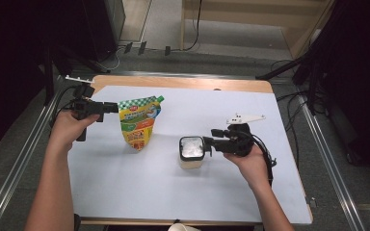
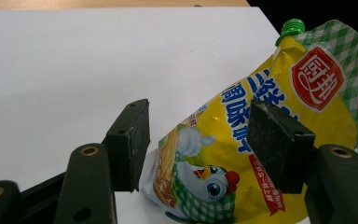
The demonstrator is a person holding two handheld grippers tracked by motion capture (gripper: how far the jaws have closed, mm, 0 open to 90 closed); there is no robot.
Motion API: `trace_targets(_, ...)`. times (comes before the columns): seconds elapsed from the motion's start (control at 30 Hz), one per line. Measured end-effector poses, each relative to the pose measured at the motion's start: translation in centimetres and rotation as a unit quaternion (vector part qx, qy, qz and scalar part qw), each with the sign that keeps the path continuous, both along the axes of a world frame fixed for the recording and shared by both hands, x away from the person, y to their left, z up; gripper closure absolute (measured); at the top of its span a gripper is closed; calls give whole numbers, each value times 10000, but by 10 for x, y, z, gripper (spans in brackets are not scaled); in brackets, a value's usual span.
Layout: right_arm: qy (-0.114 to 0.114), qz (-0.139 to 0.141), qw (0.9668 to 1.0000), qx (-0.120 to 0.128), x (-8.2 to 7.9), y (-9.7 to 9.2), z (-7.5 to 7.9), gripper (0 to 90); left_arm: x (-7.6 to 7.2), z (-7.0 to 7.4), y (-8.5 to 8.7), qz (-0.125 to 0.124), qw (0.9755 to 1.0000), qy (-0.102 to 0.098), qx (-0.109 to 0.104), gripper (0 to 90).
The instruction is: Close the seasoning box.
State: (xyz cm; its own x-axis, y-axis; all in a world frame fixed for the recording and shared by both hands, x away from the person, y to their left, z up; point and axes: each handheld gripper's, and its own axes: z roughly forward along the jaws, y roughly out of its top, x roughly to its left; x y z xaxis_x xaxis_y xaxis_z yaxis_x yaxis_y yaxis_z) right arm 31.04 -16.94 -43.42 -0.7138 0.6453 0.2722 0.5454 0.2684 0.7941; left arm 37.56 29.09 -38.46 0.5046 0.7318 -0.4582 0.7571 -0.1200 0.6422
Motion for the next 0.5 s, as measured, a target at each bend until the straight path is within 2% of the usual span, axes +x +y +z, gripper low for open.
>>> trace_targets(0.33,-222,-199,9995,-61,5,-19,-2,490,0,-1,0,-9,10000,7,-2,403)
trace_targets(0.5,-171,-324,9993,-85,8,-30,-5,449,-1,-2,1,-16,10000,-52,-72,403)
